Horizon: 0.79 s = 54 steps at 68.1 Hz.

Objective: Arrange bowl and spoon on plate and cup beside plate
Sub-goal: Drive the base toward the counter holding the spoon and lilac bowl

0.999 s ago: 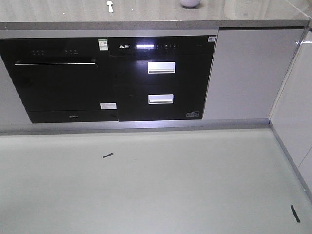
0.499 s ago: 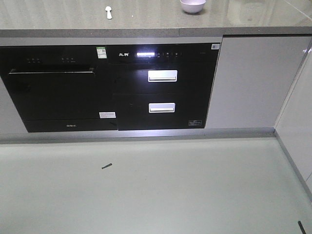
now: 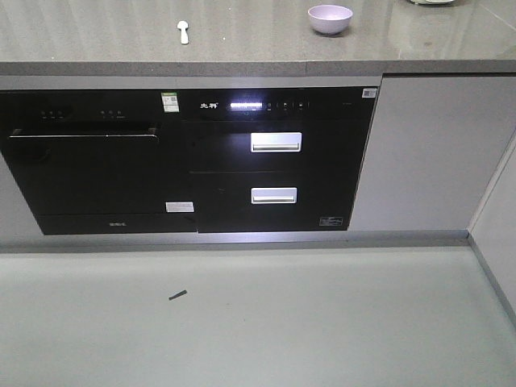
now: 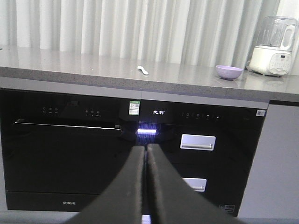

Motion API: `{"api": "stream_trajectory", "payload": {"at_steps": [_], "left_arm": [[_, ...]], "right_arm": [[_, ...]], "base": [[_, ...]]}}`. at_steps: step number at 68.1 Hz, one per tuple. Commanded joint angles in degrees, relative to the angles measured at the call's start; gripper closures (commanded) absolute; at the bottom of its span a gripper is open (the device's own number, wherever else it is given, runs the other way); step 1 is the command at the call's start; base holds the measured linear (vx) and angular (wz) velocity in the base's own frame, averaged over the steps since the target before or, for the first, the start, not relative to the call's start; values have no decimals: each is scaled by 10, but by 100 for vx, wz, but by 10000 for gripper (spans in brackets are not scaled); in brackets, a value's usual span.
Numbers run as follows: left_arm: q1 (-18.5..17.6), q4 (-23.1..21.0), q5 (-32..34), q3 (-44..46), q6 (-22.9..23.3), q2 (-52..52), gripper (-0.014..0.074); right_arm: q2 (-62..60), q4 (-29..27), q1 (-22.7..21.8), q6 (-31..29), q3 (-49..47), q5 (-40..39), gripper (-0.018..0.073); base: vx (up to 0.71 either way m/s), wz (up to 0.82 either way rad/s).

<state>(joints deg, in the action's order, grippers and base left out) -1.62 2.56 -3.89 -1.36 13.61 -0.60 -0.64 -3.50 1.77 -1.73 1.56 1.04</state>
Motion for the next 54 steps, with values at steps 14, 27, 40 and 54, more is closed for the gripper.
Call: {"api": "stream_trajectory", "payload": {"at_steps": [14, 27, 40, 54], "left_arm": [[-5, -4, 43, 11, 5, -8, 603], [-5, -4, 43, 11, 5, -8, 603], [-5, -4, 43, 11, 5, -8, 603], [-5, -4, 43, 11, 5, -8, 603]], "right_arm": [[-4, 0, -4, -4, 6, -41, 570], [-4, 0, -4, -4, 6, -41, 570], [-4, 0, -4, -4, 6, -41, 570], [-4, 0, -4, -4, 6, -41, 570]], "base": [[19, 3], [19, 2], [19, 0], [18, -1]]}}
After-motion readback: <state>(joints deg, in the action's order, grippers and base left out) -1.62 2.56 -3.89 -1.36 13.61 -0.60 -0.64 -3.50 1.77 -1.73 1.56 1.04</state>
